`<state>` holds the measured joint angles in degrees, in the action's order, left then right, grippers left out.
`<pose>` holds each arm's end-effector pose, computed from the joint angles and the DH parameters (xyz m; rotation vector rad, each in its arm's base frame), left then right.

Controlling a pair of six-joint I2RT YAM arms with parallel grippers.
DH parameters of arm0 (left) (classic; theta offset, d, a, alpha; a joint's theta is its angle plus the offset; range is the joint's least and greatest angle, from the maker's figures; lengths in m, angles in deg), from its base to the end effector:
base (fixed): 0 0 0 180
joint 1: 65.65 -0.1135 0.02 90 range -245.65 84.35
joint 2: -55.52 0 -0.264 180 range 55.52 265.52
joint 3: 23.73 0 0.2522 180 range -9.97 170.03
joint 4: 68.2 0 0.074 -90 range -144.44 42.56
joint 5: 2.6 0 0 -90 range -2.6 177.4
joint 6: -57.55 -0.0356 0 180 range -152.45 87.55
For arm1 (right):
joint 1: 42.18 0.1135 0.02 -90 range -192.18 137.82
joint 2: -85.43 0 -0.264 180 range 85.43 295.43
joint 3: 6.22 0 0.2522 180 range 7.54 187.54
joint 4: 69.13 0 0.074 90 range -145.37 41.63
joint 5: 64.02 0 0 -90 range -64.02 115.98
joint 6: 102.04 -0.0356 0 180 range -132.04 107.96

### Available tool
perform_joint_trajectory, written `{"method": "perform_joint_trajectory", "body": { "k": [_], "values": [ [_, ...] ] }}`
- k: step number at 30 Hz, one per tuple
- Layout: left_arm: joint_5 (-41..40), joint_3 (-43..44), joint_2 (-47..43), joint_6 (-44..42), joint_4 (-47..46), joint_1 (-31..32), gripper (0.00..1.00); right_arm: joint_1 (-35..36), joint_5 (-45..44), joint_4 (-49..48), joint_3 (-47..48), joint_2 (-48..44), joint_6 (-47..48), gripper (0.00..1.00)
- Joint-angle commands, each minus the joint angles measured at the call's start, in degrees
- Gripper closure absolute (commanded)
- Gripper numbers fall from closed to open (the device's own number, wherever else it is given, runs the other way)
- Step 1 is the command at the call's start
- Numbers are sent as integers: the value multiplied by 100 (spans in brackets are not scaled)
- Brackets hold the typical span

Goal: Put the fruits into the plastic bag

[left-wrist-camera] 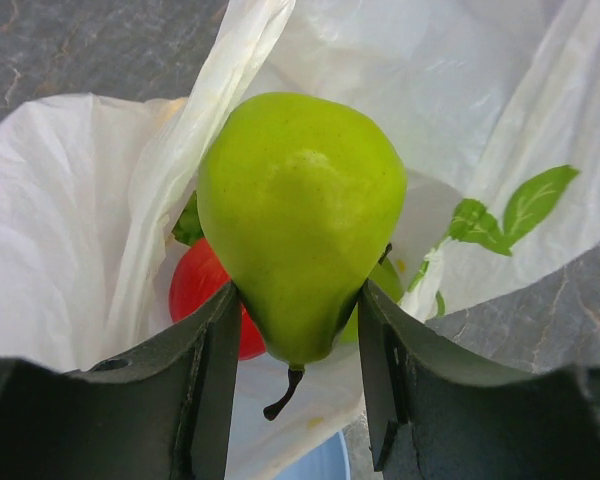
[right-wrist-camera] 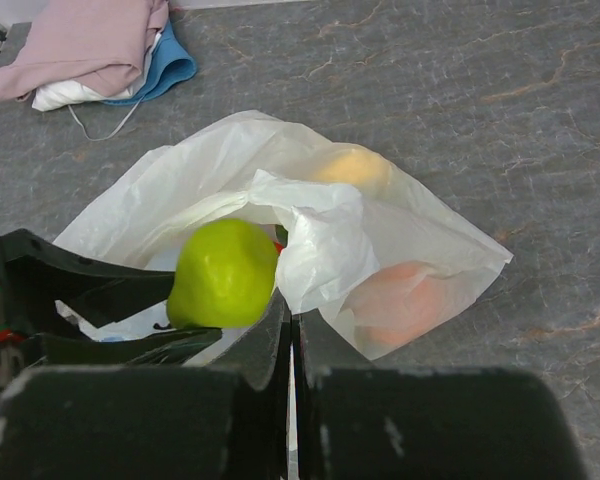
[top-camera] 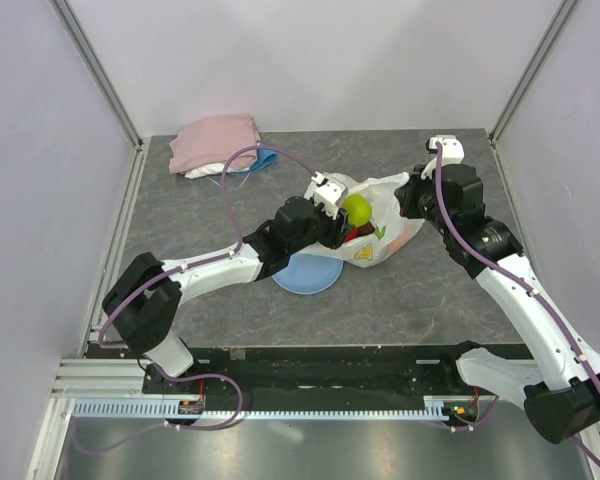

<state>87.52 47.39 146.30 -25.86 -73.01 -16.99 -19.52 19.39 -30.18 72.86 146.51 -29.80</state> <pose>0.2424 -0.2756 0.2645 0.6777 1.7580 -0.6739 0.2178 0.0865 0.3834 -0.0062 1.9506 0.3579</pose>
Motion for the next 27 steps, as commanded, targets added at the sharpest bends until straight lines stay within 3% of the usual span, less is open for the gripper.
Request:
{"method": "perform_joint_trajectory", "body": {
  "k": [1,14,21,27],
  "values": [
    [14,389,395,132,63,3,57,-16,-132,-58,-19,-70,53,100],
    [111,855,1055,141,521,3,51,-42,-141,-58,-28,0,71,100],
    [93,899,1021,158,556,3,27,-24,-132,-58,7,62,71,100],
    [137,926,968,123,547,3,22,-24,-106,-67,-2,97,71,100]
  ]
}}
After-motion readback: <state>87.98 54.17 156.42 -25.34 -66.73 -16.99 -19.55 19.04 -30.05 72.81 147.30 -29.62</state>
